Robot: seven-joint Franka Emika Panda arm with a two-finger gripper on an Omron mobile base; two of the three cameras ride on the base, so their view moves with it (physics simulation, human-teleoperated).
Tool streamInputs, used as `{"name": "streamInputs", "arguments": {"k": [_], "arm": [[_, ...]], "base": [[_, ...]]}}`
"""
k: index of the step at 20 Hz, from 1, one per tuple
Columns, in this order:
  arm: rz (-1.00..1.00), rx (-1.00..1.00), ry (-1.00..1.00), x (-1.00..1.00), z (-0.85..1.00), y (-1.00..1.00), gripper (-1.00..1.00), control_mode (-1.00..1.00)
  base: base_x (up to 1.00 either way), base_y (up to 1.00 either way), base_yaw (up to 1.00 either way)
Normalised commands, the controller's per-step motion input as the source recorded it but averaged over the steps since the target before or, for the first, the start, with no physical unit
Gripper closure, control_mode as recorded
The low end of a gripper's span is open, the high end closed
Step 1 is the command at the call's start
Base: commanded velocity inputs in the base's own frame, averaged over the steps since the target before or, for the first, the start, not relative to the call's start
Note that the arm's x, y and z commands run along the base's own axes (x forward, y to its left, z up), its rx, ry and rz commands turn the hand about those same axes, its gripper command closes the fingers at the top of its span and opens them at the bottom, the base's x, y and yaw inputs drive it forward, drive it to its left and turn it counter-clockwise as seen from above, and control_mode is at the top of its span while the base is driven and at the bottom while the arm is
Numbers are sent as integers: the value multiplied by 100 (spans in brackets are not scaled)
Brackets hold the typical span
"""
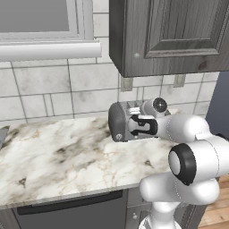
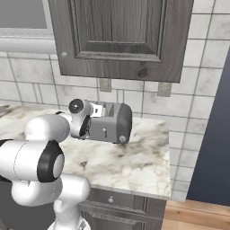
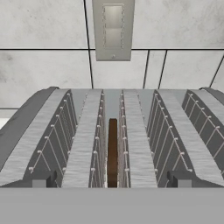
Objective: Start the toaster. Once the lever pops up, take the bread to the plate on the dining counter.
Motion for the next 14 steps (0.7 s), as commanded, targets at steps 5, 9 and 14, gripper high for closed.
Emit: {"name": "streamInputs", "arguments": {"k": [5, 9, 14], "arm": [[0, 0, 0, 0, 0, 0, -100, -100], [0, 0, 0, 0, 0, 0, -100, -100], [0, 0, 0, 0, 0, 0, -100, -100]], "base": [[0, 0, 0], [0, 0, 0], [0, 0, 0]]}}
